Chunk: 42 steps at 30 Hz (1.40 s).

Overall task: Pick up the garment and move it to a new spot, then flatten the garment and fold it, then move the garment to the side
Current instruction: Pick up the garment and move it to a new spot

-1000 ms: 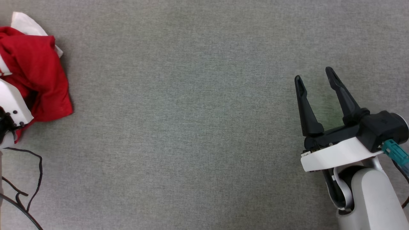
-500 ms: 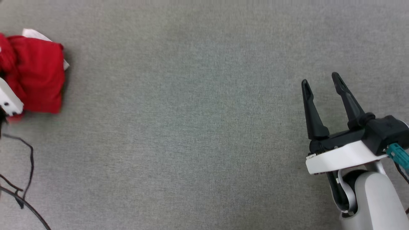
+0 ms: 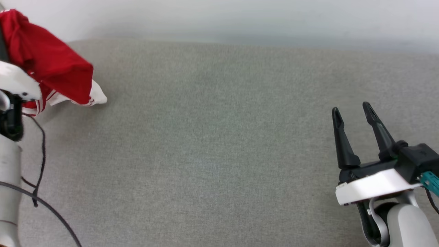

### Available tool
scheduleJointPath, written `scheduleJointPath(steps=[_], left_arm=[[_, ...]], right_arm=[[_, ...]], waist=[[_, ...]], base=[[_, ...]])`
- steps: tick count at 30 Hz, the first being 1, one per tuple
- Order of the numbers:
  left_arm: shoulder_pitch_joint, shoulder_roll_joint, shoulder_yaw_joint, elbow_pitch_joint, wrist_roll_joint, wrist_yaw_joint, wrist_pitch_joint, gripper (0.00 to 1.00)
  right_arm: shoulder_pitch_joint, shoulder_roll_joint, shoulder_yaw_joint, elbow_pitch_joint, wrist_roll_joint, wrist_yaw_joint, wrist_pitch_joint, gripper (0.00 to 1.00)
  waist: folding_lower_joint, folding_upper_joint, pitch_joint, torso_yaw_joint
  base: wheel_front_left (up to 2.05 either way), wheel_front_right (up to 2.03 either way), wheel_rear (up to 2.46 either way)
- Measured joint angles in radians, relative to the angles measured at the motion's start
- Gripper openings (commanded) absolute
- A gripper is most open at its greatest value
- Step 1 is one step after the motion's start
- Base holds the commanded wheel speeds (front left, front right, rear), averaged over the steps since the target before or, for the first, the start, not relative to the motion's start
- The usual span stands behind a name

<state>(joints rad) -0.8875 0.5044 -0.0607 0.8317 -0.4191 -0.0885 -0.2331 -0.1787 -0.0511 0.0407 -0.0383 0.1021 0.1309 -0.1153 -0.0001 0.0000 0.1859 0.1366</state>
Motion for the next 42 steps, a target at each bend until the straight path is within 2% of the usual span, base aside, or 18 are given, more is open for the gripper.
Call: scheduleJointPath(steps=[7, 16, 23, 28, 34, 40, 42], left_arm=[[0.062, -0.088, -0.012, -0.156, -0.019, 0.001, -0.018, 0.0], [0.206, -0.217, -0.078, -0.406, -0.042, 0.01, -0.006, 0.0], [0.327, -0.325, -0.253, -0.575, -0.017, -0.006, 0.072, 0.0], [0.427, -0.382, -0.398, -0.595, -0.014, -0.024, 0.12, 0.0], [0.514, -0.41, -0.586, -0.559, -0.013, -0.036, 0.16, 0.0], [0.526, -0.398, -0.718, -0.516, -0.01, -0.041, 0.168, 0.0], [0.517, -0.389, -0.748, -0.513, -0.018, -0.041, 0.156, 0.49]], right_arm=[[0.061, 0.0, -0.03, -0.03, 0.026, 0.0, 0.02, 1.0], [0.109, 0.0, -0.049, -0.068, 0.033, 0.0, 0.046, 1.0], [0.124, 0.0, -0.048, -0.086, 0.046, 0.0, 0.058, 1.0], [0.123, 0.0, -0.043, -0.092, 0.059, 0.0, 0.058, 1.0], [0.114, 0.0, -0.045, -0.095, 0.06, 0.0, 0.053, 1.0], [0.093, 0.0, -0.051, -0.091, 0.065, 0.0, 0.044, 1.0], [0.091, 0.0, -0.052, -0.086, 0.065, 0.0, 0.041, 1.0]], waist=[[-0.0001, 0.0, -0.09, -0.033], [-0.0001, 0.0, -0.131, -0.131], [-0.0001, 0.0, -0.125, -0.203], [-0.0001, 0.0, -0.088, -0.239], [0.0, 0.0, -0.024, -0.264], [0.0001, 0.0, 0.031, -0.261], [0.0001, 0.0, 0.036, -0.25]], base=[[0.0, 0.0, 0.0], [0.0, 0.0, 0.0], [0.0, 0.0, 0.0], [0.0, 0.0, 0.0], [0.0, 0.0, 0.0], [0.0, 0.0, 0.0], [0.0, 0.0, 0.0]])
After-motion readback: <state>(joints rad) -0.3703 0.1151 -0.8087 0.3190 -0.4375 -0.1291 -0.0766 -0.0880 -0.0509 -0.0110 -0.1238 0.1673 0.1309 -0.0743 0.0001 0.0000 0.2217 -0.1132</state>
